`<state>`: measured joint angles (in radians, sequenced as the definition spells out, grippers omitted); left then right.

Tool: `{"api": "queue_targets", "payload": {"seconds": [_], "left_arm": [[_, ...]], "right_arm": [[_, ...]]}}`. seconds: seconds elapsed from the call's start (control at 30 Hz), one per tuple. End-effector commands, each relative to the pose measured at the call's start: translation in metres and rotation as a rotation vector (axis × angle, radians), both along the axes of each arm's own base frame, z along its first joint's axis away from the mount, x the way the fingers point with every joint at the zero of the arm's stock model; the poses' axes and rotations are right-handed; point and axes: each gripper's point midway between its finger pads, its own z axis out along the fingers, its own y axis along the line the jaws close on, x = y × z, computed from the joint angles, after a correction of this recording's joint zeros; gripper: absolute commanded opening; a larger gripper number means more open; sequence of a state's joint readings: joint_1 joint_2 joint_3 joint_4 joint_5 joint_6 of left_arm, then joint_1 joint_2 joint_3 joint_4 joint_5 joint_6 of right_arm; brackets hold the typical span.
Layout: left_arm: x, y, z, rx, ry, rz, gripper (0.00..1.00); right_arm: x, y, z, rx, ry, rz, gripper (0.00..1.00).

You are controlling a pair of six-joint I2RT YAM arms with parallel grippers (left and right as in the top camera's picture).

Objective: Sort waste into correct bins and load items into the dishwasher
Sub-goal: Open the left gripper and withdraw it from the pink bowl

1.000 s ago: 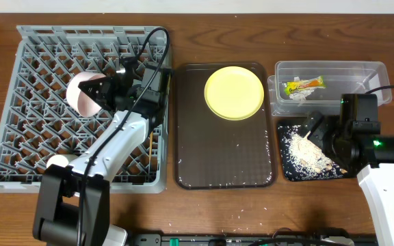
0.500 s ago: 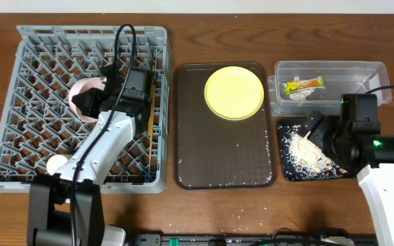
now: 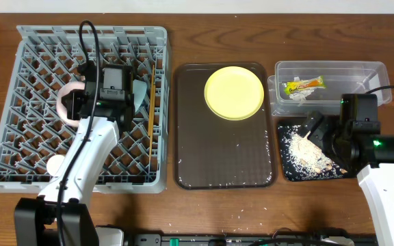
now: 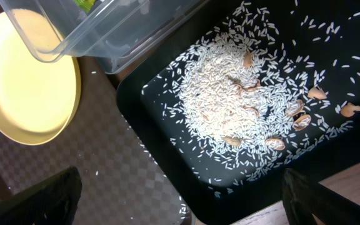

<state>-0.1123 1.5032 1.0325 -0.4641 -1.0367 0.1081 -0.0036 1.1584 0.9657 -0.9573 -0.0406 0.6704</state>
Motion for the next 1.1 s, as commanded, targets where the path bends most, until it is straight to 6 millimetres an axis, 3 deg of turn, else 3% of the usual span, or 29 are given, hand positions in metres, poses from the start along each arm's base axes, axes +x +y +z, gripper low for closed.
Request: {"api": "queue_targets", "payload": {"seconds": [0.0, 0.33, 0.4, 0.53, 0.63, 0.67, 0.83, 0.93, 0.97, 1.07], "left_arm": [[0.001, -0.003, -0.004, -0.042, -0.016, -0.014, 0.08], [0.001, -0.015, -0.009, -0.075, 0.012, -0.059, 0.09], [-0.002, -0.016, 0.003, -0.112, -0.077, -0.038, 0.24], [-0.004, -0.035, 0.012, -0.370, -0.159, -0.121, 0.33], [-0.015, -0.049, 0.031, -0.597, -0.245, -0.157, 0.49], [-0.027, -0.050, 0.043, -0.706, -0.283, -0.154, 0.78], [-0.059, -0.050, 0.073, -0.899, -0.385, -0.191, 0.84], [-0.072, -0.033, 0.087, -0.857, -0.461, -0.150, 0.83], [-0.076, -0.019, 0.085, -0.867, -0.504, -0.071, 0.83], [-0.070, -0.013, 0.065, -1.011, -0.484, -0.023, 0.82]], "right_arm": [[0.000, -0.003, 0.000, -0.006, 0.000, -0.017, 0.99], [0.000, -0.003, 0.000, -0.006, 0.000, -0.017, 0.99], [0.000, -0.003, 0.000, -0.006, 0.000, -0.017, 0.99], [0.000, -0.003, 0.000, -0.006, 0.000, -0.017, 0.99], [0.000, -0.003, 0.000, -0.006, 0.000, -0.017, 0.99], [0.000, -0.003, 0.000, -0.006, 0.000, -0.017, 0.99], [0.000, -0.003, 0.000, -0.006, 0.000, -0.017, 0.99], [0.000, -0.003, 0.000, -0.006, 0.000, -0.017, 0.99], [0.000, -0.003, 0.000, -0.006, 0.000, -0.017, 0.99], [0.000, -0.003, 0.000, -0.006, 0.000, -0.017, 0.99]]}}
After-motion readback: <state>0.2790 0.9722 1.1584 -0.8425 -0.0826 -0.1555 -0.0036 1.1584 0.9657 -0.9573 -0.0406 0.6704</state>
